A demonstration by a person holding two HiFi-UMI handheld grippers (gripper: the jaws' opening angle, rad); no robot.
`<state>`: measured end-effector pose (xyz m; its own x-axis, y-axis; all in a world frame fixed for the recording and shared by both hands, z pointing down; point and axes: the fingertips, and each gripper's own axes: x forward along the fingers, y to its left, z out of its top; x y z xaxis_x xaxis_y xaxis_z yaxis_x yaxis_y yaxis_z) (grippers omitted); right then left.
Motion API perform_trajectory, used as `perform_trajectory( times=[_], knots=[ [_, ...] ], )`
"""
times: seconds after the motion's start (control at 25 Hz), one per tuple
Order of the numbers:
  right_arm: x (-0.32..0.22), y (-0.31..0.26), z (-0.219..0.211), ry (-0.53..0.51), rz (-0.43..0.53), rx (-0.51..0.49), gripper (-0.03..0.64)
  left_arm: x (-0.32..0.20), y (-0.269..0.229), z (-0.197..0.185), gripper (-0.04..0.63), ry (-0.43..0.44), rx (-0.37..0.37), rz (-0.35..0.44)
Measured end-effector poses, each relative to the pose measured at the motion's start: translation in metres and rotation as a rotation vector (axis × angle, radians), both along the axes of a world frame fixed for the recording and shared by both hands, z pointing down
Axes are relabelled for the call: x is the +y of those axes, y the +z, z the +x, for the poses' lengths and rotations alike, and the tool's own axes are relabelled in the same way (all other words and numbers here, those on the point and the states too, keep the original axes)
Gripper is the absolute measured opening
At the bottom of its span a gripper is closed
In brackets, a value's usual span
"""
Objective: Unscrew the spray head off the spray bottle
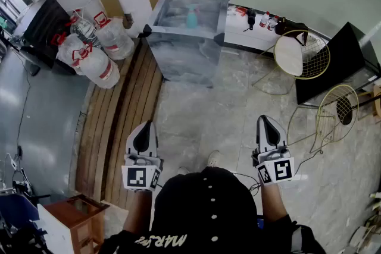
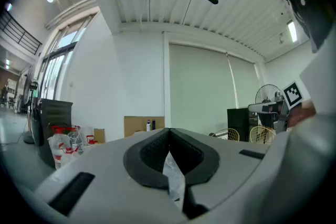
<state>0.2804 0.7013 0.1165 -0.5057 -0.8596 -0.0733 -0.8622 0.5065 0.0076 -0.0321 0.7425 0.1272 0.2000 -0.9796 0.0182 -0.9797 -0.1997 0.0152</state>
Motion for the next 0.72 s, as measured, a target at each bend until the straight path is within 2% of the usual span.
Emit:
perform_trajectory(
  times=[0.4, 0.56, 0.72],
  knots=[
    [-0.011, 0.007, 0.008, -0.007, -0.013, -0.005, 0.011, -0.01, 0.008, 0.009, 0.025, -0.007, -0.002, -0.024],
    [-0.023, 0.008, 0.022, 0.002, -0.015, -0.055, 0.012, -0.021, 0.008, 0.016, 0.025, -0.025, 0.022, -0.032],
    [-0.042, 0.018, 0.037, -0.022, -0.06, -0.076, 0.012, -0.037, 0.008, 0.031, 0.025, -0.043, 0.022, -0.032]
  ],
)
